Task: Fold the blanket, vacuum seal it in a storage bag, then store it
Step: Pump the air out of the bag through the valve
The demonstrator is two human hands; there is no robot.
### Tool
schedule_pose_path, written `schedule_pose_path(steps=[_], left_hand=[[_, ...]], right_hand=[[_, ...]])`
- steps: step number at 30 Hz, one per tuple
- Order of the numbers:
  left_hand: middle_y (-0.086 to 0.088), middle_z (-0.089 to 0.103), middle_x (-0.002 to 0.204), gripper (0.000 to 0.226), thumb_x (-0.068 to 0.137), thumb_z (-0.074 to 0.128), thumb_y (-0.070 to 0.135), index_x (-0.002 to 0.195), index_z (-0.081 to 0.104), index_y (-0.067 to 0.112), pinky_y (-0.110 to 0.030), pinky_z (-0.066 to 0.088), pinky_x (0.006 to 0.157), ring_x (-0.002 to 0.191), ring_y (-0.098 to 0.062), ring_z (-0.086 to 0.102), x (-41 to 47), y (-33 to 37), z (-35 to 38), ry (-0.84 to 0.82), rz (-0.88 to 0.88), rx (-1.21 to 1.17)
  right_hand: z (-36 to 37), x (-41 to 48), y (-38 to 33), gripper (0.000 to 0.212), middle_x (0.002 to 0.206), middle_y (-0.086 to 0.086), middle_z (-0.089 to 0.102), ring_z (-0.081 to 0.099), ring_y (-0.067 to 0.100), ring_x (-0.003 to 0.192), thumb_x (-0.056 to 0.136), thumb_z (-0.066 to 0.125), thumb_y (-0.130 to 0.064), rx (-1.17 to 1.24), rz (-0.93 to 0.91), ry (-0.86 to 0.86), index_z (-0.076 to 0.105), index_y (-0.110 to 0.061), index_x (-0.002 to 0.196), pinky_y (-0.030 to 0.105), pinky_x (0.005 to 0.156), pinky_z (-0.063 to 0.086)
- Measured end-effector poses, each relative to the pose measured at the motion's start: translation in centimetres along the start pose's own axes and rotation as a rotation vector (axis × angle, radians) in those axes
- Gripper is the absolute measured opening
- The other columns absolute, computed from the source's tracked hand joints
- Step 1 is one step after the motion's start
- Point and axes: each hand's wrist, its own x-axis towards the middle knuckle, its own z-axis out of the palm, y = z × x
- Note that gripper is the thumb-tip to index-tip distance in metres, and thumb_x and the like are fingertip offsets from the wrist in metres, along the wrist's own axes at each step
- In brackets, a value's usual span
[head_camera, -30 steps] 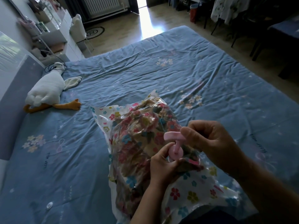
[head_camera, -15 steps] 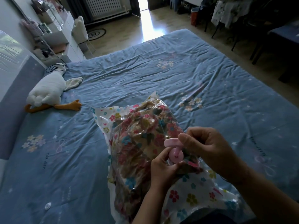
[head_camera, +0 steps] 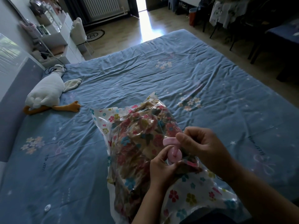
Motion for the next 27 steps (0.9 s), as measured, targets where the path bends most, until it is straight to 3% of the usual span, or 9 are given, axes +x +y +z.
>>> schedule_pose_path(steps=[4, 8, 11, 13, 16, 19, 22, 25, 27], left_hand=[[0.011, 0.074, 0.104, 0.047, 0.068, 0.086, 0.025, 0.112, 0.070, 0.024, -0.033, 0.057, 0.088, 0.099, -0.005, 0.069, 0.1, -1.2, 0.3, 0.027, -0.015, 0.021], [0.009, 0.075, 0.095, 0.040, 0.067, 0.088, 0.026, 0.104, 0.072, 0.023, -0.027, 0.056, 0.080, 0.090, -0.003, 0.069, -0.2, -0.9, 0.3, 0.025, -0.005, -0.021], [0.010, 0.075, 0.095, 0.037, 0.068, 0.088, 0.029, 0.102, 0.072, 0.025, -0.032, 0.057, 0.081, 0.090, -0.007, 0.070, -0.2, -0.4, 0.1, -0.010, 0.000, -0.029], [0.010, 0.075, 0.096, 0.038, 0.068, 0.088, 0.028, 0.102, 0.072, 0.026, -0.035, 0.058, 0.082, 0.091, -0.009, 0.070, -0.1, -0.4, 0.2, -0.009, -0.004, -0.014], [0.010, 0.075, 0.096, 0.040, 0.067, 0.088, 0.028, 0.104, 0.072, 0.026, -0.040, 0.058, 0.082, 0.091, -0.009, 0.071, 0.0, -0.8, 0.4, 0.025, -0.025, 0.012], [0.012, 0.074, 0.101, 0.047, 0.066, 0.086, 0.024, 0.111, 0.071, 0.026, -0.035, 0.058, 0.086, 0.096, -0.005, 0.070, -0.1, -1.2, 0.5, 0.039, -0.020, 0.017], [0.011, 0.075, 0.097, 0.042, 0.067, 0.087, 0.033, 0.106, 0.072, 0.026, -0.035, 0.058, 0.082, 0.093, -0.008, 0.071, 0.0, -0.6, 0.0, 0.005, -0.005, 0.004], [0.010, 0.075, 0.096, 0.039, 0.068, 0.087, 0.037, 0.103, 0.072, 0.027, -0.037, 0.058, 0.082, 0.091, -0.008, 0.070, 0.0, -0.2, -0.2, -0.023, 0.004, 0.001], [0.011, 0.075, 0.096, 0.038, 0.069, 0.087, 0.036, 0.103, 0.072, 0.027, -0.037, 0.058, 0.082, 0.092, -0.008, 0.070, 0.0, 0.0, -0.1, -0.020, 0.006, 0.004]], right_hand=[[0.3, -1.0, 5.8, 0.074, 0.052, -0.006, 0.044, 0.040, 0.004, 0.048, 0.063, 0.051, -0.084, -0.367, 0.213, -0.068, 0.052, -0.009, 0.060, 0.021, 0.049, 0.033], [0.0, -1.1, 2.8, 0.058, 0.050, -0.005, 0.046, 0.042, 0.004, 0.047, 0.077, 0.061, -0.061, -0.253, 0.094, -0.003, 0.053, -0.008, 0.056, 0.023, 0.049, 0.034], [-0.7, -0.6, -2.2, 0.043, 0.052, 0.004, 0.053, 0.042, 0.006, 0.047, 0.082, 0.059, -0.045, 0.002, -0.037, -0.033, 0.052, -0.011, 0.055, 0.018, 0.047, 0.034], [-0.8, -0.5, -2.2, 0.039, 0.050, -0.001, 0.049, 0.041, 0.005, 0.046, 0.084, 0.058, -0.040, 0.038, -0.064, -0.033, 0.052, -0.014, 0.055, 0.017, 0.048, 0.035], [-0.2, -0.9, 2.4, 0.051, 0.050, -0.006, 0.047, 0.043, 0.003, 0.047, 0.077, 0.057, -0.060, -0.158, 0.100, -0.020, 0.053, -0.012, 0.057, 0.022, 0.049, 0.035], [0.1, -1.5, 6.0, 0.069, 0.049, -0.007, 0.048, 0.044, 0.002, 0.048, 0.069, 0.051, -0.080, -0.359, 0.243, -0.072, 0.056, -0.013, 0.058, 0.033, 0.051, 0.039], [-0.1, -0.8, 2.6, 0.062, 0.051, -0.002, 0.052, 0.048, 0.006, 0.049, 0.075, 0.058, -0.065, -0.272, 0.105, -0.015, 0.056, -0.006, 0.058, 0.032, 0.050, 0.040], [-0.4, 0.0, -1.9, 0.058, 0.061, 0.014, 0.064, 0.058, 0.024, 0.053, 0.080, 0.063, -0.053, -0.021, -0.039, -0.020, 0.055, 0.001, 0.062, 0.037, 0.051, 0.045], [-0.3, 0.1, -1.7, 0.052, 0.064, 0.022, 0.063, 0.050, 0.025, 0.050, 0.083, 0.061, -0.050, 0.011, -0.074, -0.011, 0.054, -0.004, 0.060, 0.034, 0.049, 0.040]])
